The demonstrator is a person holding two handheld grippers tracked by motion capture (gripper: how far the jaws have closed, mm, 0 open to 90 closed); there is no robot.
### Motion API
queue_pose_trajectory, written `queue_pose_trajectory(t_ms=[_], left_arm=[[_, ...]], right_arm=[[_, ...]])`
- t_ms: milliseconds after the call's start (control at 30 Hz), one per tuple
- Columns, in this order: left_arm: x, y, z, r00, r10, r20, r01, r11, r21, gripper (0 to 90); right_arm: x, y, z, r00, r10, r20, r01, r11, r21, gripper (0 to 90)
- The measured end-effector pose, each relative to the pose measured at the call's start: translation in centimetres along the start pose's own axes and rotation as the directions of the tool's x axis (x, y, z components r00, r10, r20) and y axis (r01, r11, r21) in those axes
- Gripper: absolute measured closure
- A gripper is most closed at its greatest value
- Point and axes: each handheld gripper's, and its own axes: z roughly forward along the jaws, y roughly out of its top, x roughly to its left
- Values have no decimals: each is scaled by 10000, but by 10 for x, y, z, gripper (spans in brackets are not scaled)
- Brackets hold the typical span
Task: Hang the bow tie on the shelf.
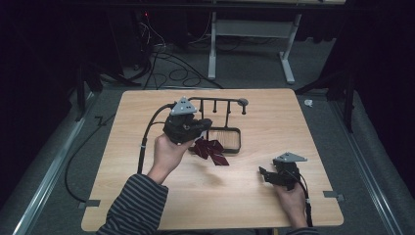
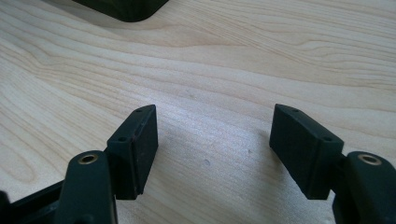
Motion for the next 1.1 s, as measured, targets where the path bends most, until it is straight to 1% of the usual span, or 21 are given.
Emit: queue_pose_trajectory(t_ms=[167, 600, 767, 933, 1100], left_arm=[[5, 4, 7, 9997, -172, 167, 172, 9999, 14, 845], [10, 10, 21, 9997, -227, 123, 223, 9995, 245, 845], [11, 16, 25, 9996, -235, 124, 232, 9995, 217, 846], [12, 19, 31, 9997, -207, 119, 204, 9994, 286, 845], [15, 21, 35, 9994, -330, 108, 327, 9991, 255, 845]], right_arm=[[0, 0, 0, 10000, -2, 0, 2, 10000, 2, 337], [0, 0, 0, 10000, -1, 3, 1, 10000, 3, 337], [0, 0, 0, 10000, 2, -2, -2, 10000, 0, 337], [0, 0, 0, 10000, -1, -1, 1, 10000, 0, 337], [0, 0, 0, 10000, -3, 1, 3, 10000, 1, 337]])
